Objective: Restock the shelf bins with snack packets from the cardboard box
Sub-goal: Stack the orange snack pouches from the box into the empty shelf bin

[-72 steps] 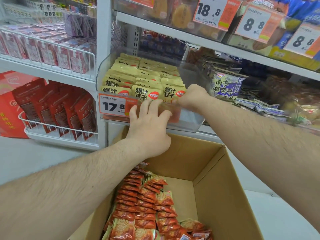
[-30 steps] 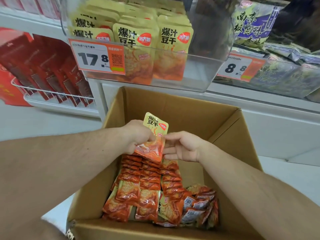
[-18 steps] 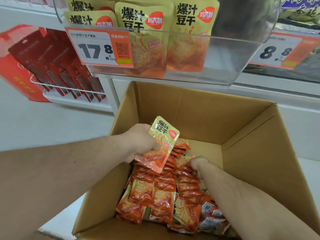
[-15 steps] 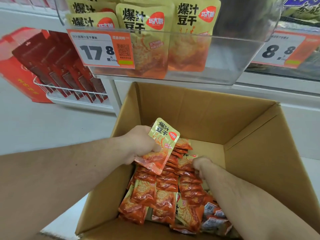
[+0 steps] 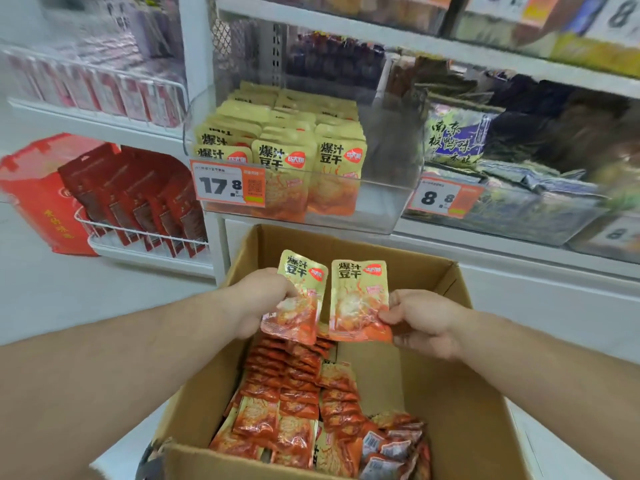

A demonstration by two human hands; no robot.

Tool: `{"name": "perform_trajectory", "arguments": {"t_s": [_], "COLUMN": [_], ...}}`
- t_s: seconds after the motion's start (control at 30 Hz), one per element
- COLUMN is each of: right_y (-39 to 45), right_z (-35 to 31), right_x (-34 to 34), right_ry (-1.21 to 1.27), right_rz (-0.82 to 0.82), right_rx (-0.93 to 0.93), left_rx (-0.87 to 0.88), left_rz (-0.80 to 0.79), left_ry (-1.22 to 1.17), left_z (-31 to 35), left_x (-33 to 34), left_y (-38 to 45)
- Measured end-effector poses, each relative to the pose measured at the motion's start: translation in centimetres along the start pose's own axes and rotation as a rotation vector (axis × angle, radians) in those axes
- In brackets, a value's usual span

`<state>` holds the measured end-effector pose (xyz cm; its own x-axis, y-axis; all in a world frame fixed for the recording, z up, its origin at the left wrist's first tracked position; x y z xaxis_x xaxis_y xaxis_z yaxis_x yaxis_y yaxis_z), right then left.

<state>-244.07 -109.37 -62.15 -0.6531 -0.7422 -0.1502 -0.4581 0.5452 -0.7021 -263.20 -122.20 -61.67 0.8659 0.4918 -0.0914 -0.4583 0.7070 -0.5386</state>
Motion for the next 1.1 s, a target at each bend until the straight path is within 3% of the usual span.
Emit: {"name": "perform_trajectory", "arguments": {"t_s": [0.13,0.27,0.4,0.63,0.8,0.97,1.1], "right_y": [-4.2,-6.7,-8.2,-11.3,-12.3,-11.7,-11.4], "right_z": [-3.0,-5.5,-7.7,-13.7,-15.3,-15.3,-15.5], "right_x": [2.8,3.8,4.2,1.4,1.4,0.6,0.2], "right_ry": [0.085,0.043,-0.041,-0.095,-0.150,-0.228,-0.201], "right_rz": [-0.042,0.042,0.131,0.207,0.029,0.032,0.083], "right_rx": [-0.115,-0.218,-0.338,-0.628,-0.678,-0.684,-0.698], "left_rx": [0.062,0.128,0.345,0.499,0.592,0.701,0.733], "left_rz": [0.001,-0.131,-0.040,-0.062,-0.116,-0.100,-0.089], "left_ry": [-0.195,-0.354,-0.225,-0.102,0.091,0.345,0.399], "left_z": [1.9,4.2,6.7,10.8,12.7,14.7,15.5], "left_x": [1.5,3.8,2.8,2.6,3.5,4.0,4.2], "left_y": [-2.1,-5.4,-6.5,-7.8,-8.1,-8.1,-7.7]}}
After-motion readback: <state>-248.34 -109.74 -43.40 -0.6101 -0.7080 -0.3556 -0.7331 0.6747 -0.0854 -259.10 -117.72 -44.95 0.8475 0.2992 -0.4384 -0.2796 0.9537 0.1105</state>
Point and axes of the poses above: each hand's wrist, its own y-axis towards the middle knuckle, its own x-axis out of the palm, z = x × y, the point moved 10 cm from there along y, towards the middle knuckle, and after that the axes turned 4 degrees about x, right-handed, at the moved point
